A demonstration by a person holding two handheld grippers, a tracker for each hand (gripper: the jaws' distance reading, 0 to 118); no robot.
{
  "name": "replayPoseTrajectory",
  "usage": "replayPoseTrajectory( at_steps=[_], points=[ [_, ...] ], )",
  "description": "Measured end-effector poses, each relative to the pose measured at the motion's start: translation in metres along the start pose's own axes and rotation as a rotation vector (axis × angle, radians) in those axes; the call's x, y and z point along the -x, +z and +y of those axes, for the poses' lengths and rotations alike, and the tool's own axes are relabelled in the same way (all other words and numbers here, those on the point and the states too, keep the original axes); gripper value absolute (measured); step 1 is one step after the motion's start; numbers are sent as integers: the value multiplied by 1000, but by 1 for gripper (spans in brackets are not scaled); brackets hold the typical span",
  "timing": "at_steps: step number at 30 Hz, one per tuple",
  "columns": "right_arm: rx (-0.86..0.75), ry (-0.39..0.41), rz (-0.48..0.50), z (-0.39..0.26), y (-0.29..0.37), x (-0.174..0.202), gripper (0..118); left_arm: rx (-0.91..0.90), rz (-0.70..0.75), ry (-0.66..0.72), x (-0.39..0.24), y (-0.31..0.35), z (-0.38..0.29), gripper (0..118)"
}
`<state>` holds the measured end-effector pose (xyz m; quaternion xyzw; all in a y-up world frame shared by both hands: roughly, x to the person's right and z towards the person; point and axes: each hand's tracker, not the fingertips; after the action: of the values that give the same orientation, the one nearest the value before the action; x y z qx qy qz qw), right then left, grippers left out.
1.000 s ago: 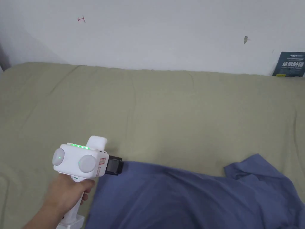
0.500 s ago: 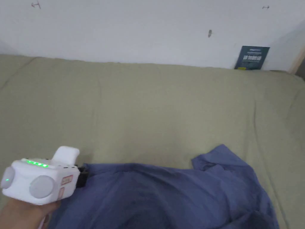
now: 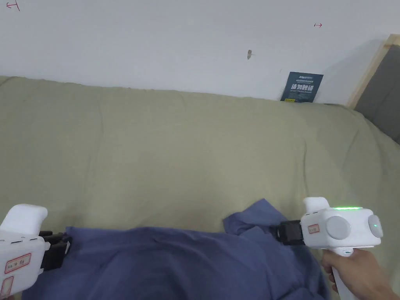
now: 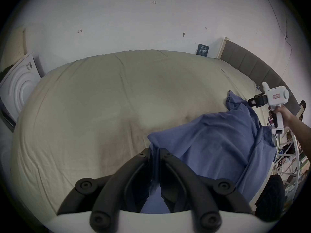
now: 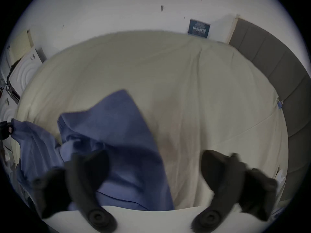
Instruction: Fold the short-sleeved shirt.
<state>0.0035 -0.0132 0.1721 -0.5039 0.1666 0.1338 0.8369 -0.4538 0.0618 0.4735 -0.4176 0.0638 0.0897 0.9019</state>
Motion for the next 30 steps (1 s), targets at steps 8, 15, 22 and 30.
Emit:
replayPoseTrajectory(
  at_steps=[8,15,22,30],
  points=[
    [-229,110,19,-25,87,14,0,-18,12,-1,4,16,-7,10],
    [-441,141,115,-94,236,12,0,-172,-31,50,-1,130,-50,10],
    [-368,150,139,-235,262,12,0,-119,25,71,6,199,-156,10],
    [-256,7,128,-310,199,5,8,-14,42,196,18,150,-218,11]
  ],
)
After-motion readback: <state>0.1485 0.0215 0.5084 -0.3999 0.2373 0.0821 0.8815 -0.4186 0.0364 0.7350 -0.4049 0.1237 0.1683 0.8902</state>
